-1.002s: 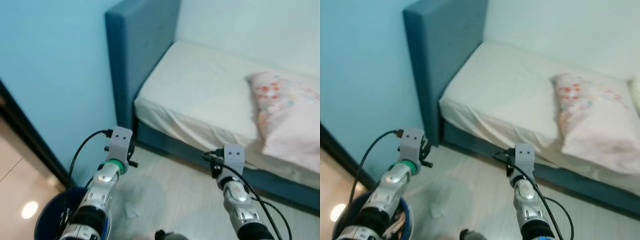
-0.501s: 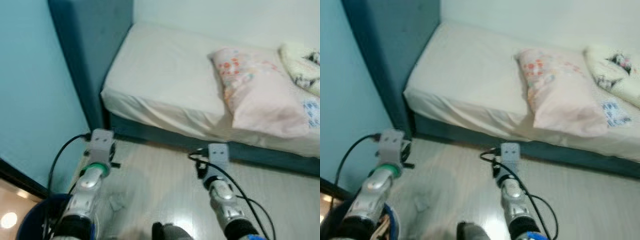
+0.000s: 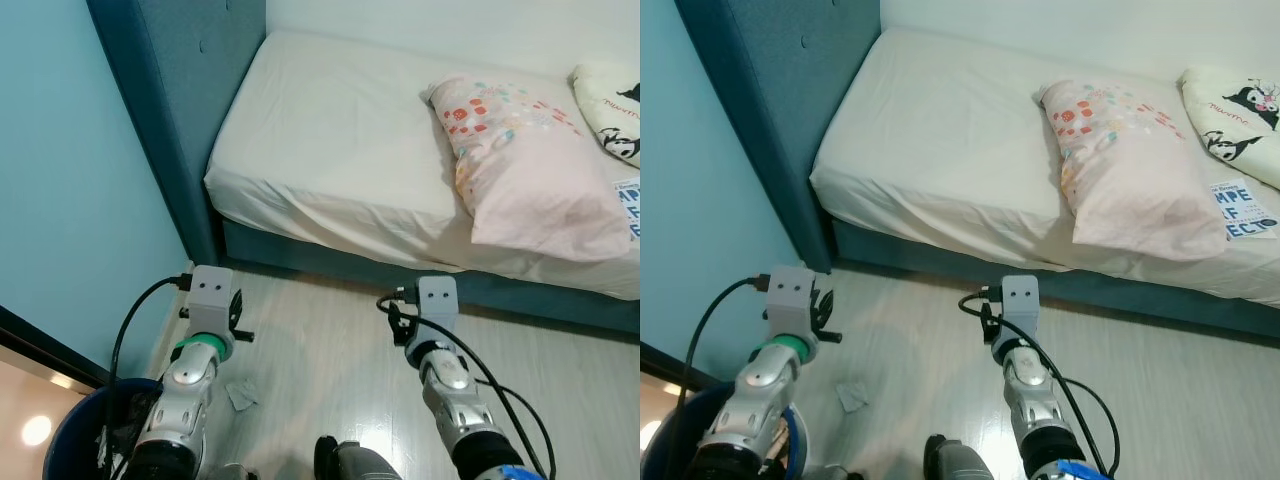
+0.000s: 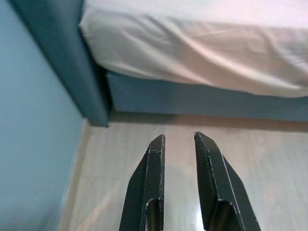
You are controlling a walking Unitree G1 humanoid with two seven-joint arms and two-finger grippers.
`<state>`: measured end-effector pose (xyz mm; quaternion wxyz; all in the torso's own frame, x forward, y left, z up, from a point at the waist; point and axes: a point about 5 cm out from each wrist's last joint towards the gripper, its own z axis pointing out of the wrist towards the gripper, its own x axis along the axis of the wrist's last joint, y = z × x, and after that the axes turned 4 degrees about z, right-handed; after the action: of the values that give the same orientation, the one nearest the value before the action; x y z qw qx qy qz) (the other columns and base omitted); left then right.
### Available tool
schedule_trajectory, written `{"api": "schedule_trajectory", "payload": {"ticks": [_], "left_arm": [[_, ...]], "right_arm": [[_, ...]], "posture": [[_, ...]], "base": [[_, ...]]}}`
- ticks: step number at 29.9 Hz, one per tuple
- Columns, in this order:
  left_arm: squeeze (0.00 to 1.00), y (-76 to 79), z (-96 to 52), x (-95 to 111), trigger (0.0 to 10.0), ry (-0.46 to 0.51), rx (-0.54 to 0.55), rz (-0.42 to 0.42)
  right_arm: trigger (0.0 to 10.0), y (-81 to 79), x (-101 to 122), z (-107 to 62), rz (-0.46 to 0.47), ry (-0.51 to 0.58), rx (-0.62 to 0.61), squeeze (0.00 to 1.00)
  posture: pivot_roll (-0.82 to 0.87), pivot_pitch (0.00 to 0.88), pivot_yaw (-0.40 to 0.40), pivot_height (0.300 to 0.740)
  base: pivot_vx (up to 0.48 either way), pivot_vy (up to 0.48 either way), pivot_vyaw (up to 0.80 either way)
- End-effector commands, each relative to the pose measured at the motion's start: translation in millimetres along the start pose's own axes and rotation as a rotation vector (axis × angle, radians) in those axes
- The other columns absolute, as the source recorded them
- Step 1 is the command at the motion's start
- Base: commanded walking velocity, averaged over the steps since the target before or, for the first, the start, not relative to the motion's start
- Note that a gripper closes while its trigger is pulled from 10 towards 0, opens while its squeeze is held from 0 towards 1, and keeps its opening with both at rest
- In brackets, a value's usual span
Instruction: Clean up the room
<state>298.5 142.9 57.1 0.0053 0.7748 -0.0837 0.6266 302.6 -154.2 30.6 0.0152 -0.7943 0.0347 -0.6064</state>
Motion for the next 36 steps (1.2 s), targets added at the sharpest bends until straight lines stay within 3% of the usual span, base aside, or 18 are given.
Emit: {"api": "schedule_trajectory", "payload": {"ticks": [1, 11, 36], "left_arm": [[0.0, 5.1, 0.1, -1.3, 10.0, -0.004, -0.025, -0.01], [0.0, 6.9, 4.9, 0.2, 10.0, -0.017, -0.003, -0.024], [0.0, 5.0, 9.5, 0.0, 10.0, -0.039, 0.006, -0.005]], "right_arm": [[10.0, 6.4, -6.4, -2.9, 0.011, -0.026, -0.022, 0.0], [10.0, 7.5, 0.6, -0.9, -0.005, -0.012, -0.011, 0.0], [10.0, 5.9, -3.4, -2.5, -0.002, -0.027, -0.003, 0.0]], "posture": [[0.06, 0.113, -0.01, 0.74], [0.05, 0.095, -0.02, 0.74], [0.04, 0.069, -0.016, 0.74]], "base": [[0.0, 0.0, 0.0], [0.0, 0.0, 0.0], [0.0, -0.396, 0.0]]}}
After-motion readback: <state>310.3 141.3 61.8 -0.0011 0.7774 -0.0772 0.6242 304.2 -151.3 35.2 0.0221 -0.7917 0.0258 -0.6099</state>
